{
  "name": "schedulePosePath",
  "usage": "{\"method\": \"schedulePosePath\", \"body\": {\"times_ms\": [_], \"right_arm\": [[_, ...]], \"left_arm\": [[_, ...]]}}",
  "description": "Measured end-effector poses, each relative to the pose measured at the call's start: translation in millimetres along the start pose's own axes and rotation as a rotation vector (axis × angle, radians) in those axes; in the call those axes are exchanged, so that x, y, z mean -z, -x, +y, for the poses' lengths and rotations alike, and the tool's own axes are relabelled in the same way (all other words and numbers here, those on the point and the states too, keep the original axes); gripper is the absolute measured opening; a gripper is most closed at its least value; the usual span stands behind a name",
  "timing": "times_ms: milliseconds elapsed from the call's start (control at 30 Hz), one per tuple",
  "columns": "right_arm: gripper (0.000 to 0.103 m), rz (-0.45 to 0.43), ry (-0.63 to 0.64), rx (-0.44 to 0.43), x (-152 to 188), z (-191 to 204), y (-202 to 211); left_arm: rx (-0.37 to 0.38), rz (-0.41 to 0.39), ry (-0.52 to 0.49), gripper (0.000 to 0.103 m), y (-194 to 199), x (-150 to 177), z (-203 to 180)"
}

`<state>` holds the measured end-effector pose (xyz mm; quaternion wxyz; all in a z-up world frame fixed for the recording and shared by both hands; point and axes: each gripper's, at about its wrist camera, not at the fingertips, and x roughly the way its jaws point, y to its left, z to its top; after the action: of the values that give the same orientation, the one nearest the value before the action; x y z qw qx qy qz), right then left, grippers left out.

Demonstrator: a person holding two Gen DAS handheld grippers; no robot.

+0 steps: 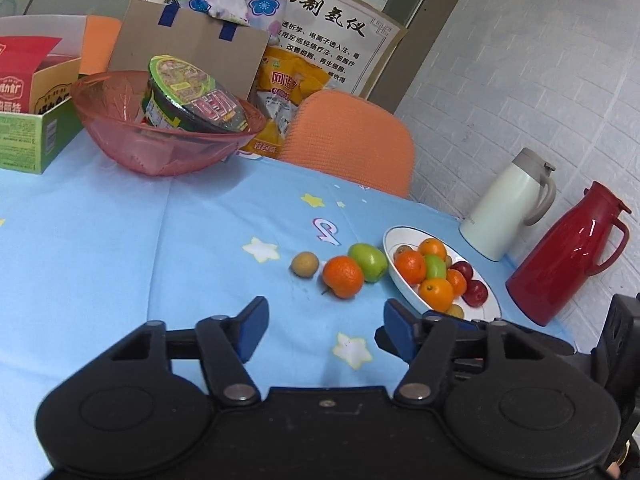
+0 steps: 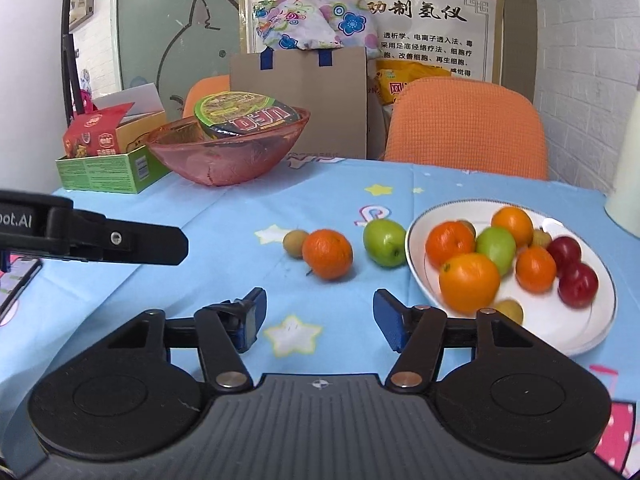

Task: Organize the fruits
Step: 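Close both tools together around the loose mandarin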

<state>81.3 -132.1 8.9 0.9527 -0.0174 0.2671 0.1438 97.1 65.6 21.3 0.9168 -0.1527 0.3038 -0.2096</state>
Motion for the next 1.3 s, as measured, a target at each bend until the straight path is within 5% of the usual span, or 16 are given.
{"method": "schedulePosePath", "body": {"times_ms": [133, 567, 633, 700, 1300], "right_arm": [[0.086, 0.021, 0.008, 0.006, -8.7, -2.4, -24.2], [0.083, 0.045, 0.082, 0.035, -16.3, 2.1, -68.1], [0.07, 0.052, 0.082, 0.035, -16.2, 1.3, -71.4], [0.07, 0.05, 0.077, 0.03, -16.1, -0.2, -72.4], [0.069, 0.079, 0.065, -0.125, 34.5, 9.8, 19.4]], "left_arm": [[-0.006, 0.014, 0.01, 0.086, -13.2, -5.9, 7.5], [0.006, 0.07, 0.009, 0.09, -46.2, -15.6, 16.9], [0.004, 0.074, 0.01, 0.089, -47.5, -14.9, 17.2], [0.004, 0.075, 0.012, 0.089, -47.1, -14.7, 17.3], [0.089, 0.154, -0.053, 0.086, -26.4, 28.8, -27.3]]}}
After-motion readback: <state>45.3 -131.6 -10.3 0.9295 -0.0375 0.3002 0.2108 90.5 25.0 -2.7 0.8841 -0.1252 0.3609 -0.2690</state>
